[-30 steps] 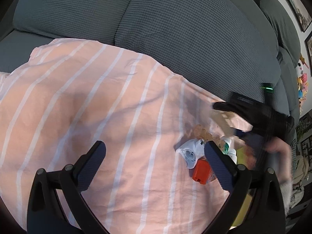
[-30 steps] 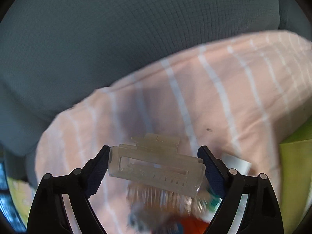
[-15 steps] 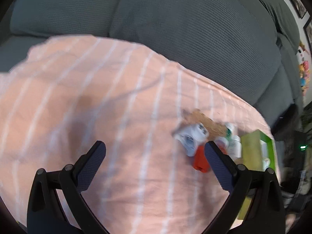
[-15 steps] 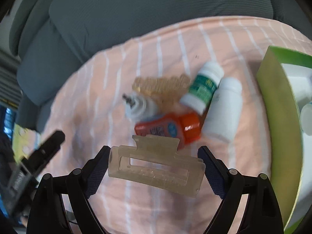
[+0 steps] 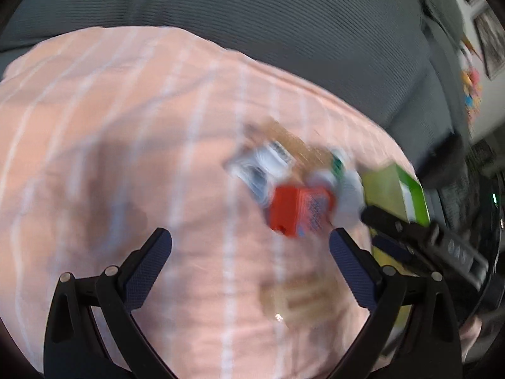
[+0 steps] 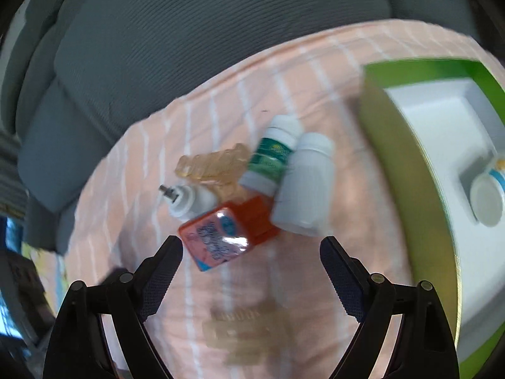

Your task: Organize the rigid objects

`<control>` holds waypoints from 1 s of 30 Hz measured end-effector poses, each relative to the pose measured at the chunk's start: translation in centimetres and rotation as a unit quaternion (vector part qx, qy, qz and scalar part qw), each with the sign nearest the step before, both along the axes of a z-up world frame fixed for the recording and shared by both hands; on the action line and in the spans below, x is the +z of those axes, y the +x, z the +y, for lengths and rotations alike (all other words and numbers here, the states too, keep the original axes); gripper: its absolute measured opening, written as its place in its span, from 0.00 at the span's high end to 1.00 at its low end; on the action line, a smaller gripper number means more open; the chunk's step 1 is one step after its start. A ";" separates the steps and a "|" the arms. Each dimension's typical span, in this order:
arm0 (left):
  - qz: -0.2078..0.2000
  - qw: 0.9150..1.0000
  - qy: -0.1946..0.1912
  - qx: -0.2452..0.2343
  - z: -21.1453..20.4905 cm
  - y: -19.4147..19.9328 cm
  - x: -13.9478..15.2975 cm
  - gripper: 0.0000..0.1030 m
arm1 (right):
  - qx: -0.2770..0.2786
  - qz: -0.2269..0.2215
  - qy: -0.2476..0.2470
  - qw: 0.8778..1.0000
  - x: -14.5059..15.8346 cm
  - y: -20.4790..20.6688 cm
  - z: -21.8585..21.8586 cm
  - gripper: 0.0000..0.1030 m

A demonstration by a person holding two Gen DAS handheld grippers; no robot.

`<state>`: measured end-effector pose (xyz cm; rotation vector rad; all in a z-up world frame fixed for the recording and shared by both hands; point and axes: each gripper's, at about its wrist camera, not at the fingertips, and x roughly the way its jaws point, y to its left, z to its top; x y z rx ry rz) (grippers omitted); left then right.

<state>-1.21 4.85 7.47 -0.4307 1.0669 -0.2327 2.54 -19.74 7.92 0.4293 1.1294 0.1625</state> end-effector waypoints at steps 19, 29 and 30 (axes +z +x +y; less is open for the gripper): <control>0.065 0.993 -0.011 -0.097 -6.6 -2.7 -4.0 0.61 | 0.066 0.068 0.021 0.995 -3.3 -2.6 1.8 0.46; -0.006 0.998 -0.007 -0.062 -6.2 -1.6 -0.7 0.61 | 0.017 0.025 0.039 0.999 -1.1 -2.2 1.8 0.46; -0.016 0.998 -0.006 -0.057 -6.2 -1.5 -0.1 0.61 | 0.012 0.018 0.044 0.999 -0.6 -2.0 1.7 0.46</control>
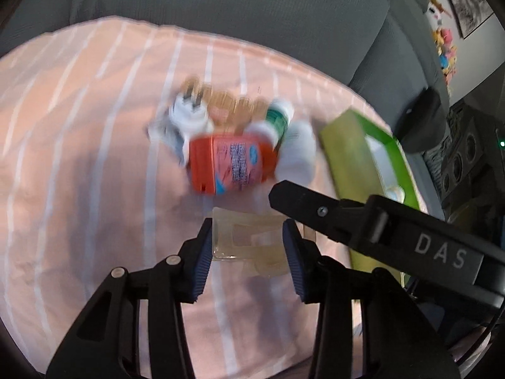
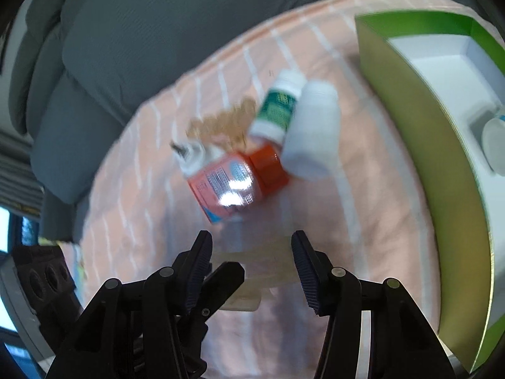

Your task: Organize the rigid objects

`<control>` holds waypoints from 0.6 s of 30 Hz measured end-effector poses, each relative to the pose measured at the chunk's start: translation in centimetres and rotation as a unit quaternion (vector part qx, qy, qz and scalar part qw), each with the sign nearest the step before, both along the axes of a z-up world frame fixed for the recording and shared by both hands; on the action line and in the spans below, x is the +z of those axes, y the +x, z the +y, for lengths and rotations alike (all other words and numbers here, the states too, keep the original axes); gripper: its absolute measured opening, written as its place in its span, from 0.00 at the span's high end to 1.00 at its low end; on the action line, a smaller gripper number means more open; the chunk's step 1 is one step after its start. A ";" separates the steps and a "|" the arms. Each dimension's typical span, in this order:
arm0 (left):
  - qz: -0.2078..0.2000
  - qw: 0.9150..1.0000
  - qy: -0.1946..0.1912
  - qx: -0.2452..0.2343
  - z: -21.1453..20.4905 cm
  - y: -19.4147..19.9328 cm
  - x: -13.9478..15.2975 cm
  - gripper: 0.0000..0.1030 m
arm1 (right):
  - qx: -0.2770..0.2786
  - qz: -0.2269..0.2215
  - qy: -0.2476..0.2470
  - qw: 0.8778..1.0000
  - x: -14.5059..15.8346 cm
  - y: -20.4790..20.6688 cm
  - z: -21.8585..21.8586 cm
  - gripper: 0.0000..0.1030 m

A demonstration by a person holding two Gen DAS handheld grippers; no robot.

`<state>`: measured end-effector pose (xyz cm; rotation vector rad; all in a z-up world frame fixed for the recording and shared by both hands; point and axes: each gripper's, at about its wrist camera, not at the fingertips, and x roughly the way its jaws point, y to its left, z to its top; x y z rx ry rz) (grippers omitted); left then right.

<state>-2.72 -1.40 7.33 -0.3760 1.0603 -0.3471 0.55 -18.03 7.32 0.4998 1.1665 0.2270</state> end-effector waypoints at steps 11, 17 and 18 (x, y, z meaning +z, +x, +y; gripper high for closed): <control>-0.105 0.994 -0.025 0.019 -1.6 3.1 6.6 0.60 | -0.019 -0.106 -0.025 0.994 7.8 2.0 -0.2 0.46; -0.101 0.994 -0.038 -0.020 -5.1 4.5 7.3 0.60 | -0.055 -0.151 -0.023 0.987 9.5 1.8 -3.2 0.46; -0.106 0.994 -0.032 -0.023 -6.0 4.7 7.4 0.60 | -0.065 -0.152 -0.023 0.986 9.6 1.7 -3.9 0.46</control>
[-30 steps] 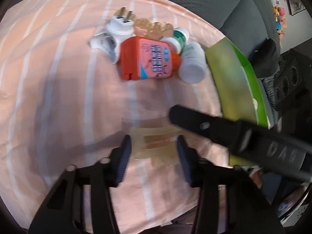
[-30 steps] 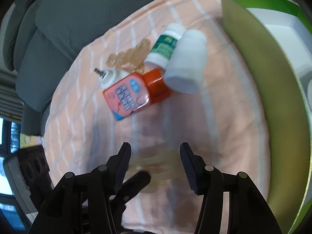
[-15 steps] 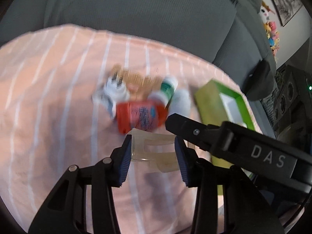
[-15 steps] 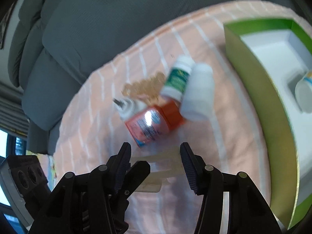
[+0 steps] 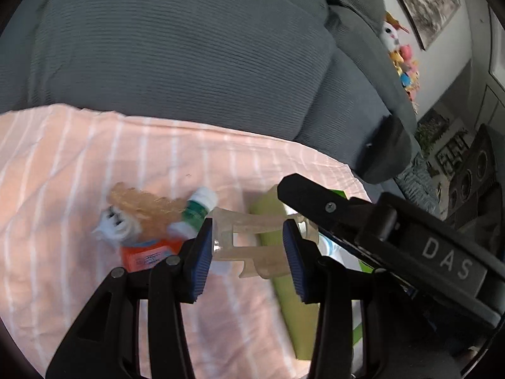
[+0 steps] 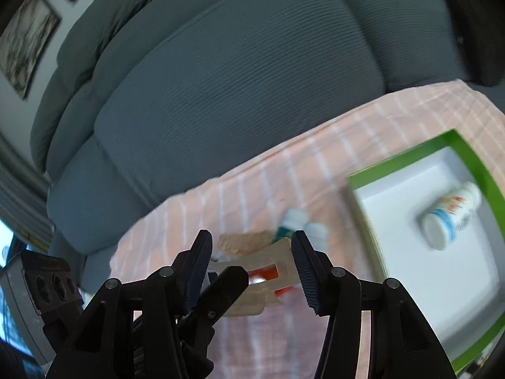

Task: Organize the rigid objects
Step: 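Carry the hair clip into the box and open the right gripper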

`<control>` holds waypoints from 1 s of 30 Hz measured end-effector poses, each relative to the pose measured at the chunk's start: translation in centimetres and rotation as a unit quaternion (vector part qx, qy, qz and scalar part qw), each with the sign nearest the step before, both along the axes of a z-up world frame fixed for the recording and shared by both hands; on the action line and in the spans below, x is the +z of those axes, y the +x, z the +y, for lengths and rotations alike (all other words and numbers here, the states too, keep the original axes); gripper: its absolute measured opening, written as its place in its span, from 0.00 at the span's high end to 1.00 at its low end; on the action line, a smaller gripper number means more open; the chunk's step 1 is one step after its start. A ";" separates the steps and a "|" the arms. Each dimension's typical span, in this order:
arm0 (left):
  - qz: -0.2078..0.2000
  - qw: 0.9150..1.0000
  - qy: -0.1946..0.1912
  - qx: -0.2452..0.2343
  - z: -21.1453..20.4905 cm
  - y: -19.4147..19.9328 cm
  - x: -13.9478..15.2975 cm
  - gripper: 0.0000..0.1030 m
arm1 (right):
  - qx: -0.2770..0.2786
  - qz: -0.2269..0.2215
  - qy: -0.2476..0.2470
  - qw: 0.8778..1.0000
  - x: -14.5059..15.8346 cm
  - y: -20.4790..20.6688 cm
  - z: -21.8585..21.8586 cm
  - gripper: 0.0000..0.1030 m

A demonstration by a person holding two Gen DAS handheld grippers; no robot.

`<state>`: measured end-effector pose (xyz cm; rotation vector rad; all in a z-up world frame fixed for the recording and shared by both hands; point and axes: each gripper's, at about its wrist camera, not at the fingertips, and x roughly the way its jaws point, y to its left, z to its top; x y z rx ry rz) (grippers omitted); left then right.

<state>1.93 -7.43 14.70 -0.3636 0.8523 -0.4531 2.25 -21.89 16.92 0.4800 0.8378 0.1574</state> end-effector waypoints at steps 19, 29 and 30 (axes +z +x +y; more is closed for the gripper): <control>0.023 0.991 0.023 -0.129 -13.7 1.7 -3.0 0.60 | -0.186 0.030 0.035 0.982 -3.4 -2.7 -13.3 0.46; 0.062 0.983 0.029 -0.172 -17.6 2.5 -5.9 0.60 | -0.248 0.080 0.049 0.964 -6.5 -3.1 -17.5 0.46; 0.060 0.982 0.031 -0.174 -17.8 2.5 -5.9 0.60 | -0.255 0.085 0.049 0.962 -6.7 -3.2 -17.7 0.46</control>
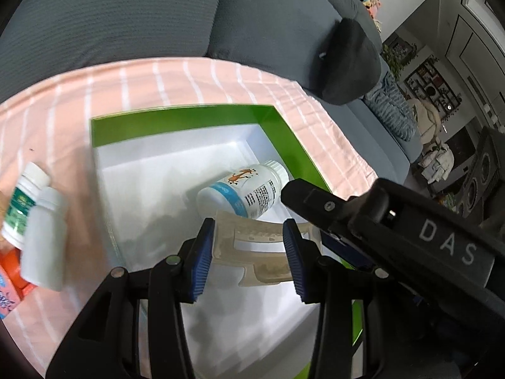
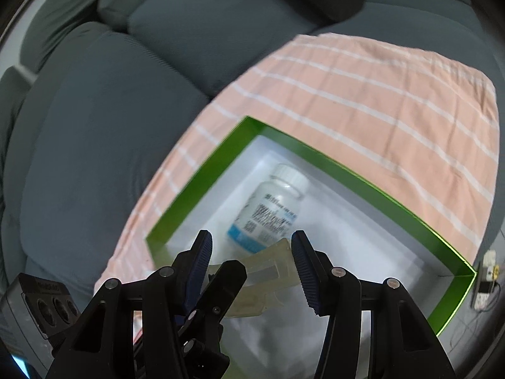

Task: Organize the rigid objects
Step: 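Carry the hair clip into the box and open the right gripper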

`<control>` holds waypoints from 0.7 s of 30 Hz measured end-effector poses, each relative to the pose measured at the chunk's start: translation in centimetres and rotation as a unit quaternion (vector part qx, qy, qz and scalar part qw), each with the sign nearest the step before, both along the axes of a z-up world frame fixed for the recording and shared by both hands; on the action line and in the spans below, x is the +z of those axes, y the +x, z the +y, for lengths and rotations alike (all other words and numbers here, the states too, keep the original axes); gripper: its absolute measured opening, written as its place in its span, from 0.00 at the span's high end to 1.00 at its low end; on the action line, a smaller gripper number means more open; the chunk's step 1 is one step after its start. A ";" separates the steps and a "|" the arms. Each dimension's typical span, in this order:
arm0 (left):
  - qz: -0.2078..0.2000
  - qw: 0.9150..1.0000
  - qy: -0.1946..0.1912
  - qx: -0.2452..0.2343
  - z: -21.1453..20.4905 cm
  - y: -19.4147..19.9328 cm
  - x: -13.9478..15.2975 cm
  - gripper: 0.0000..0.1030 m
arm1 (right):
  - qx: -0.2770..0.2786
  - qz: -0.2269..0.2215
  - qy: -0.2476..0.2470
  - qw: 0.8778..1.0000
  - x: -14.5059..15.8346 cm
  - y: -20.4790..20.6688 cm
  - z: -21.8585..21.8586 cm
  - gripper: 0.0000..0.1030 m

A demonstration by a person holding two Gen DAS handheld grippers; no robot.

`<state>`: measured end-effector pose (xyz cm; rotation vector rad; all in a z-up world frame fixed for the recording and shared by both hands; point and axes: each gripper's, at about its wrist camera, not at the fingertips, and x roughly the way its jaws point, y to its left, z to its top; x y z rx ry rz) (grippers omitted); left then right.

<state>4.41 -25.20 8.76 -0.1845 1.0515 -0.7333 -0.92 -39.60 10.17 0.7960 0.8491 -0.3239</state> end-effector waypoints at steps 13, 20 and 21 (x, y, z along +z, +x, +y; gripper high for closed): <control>0.000 1.000 -0.014 -0.004 0.4 -0.8 0.6 0.53 | -0.036 0.000 -0.010 0.999 0.1 -0.5 -0.7 0.45; -0.023 0.999 -0.040 0.020 3.8 -1.9 2.8 0.28 | -0.025 -0.037 -0.037 0.998 2.0 -1.0 1.0 0.31; -0.034 0.998 -0.039 0.025 4.7 -2.3 3.4 0.26 | -0.025 -0.039 -0.045 0.998 2.3 -1.0 1.3 0.30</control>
